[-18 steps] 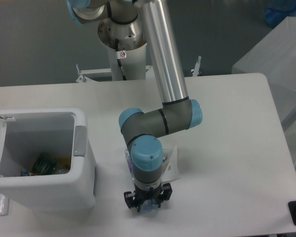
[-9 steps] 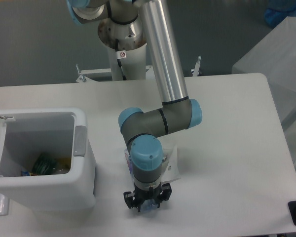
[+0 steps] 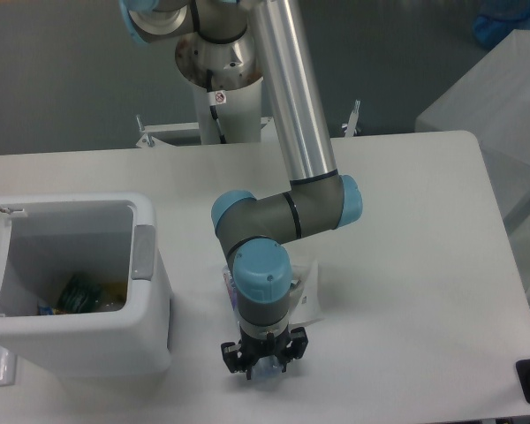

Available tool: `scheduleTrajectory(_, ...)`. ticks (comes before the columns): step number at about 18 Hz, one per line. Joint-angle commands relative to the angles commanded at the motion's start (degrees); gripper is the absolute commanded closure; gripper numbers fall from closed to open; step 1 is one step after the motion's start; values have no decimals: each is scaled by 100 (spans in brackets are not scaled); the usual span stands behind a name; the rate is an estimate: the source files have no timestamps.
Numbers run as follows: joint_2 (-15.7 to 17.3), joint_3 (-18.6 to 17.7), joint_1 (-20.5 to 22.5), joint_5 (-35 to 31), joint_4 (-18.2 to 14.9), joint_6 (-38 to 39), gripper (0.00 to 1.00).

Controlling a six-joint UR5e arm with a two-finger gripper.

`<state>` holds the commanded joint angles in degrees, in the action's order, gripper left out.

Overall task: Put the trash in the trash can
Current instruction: 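Close the gripper around the water bottle's body, then lift the bottle and carry it over the white trash bin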

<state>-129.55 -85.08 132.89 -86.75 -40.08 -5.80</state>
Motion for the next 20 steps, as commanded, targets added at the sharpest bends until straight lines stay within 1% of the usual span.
scheduleTrajectory(3,97,44,9,9,17,-9,36)
scheduleTrajectory(5,185,157,18,9,26,-9,36)
scheduleTrajectory(8,246,517,26,35,44,9,36)
scheduleTrajectory(13,255,1132,70,35,62,44,36)
scheduleTrajectory(18,299,1792,246,35,62,97,36)
scheduleTrajectory(20,395,2029,360,35,62,210,36)
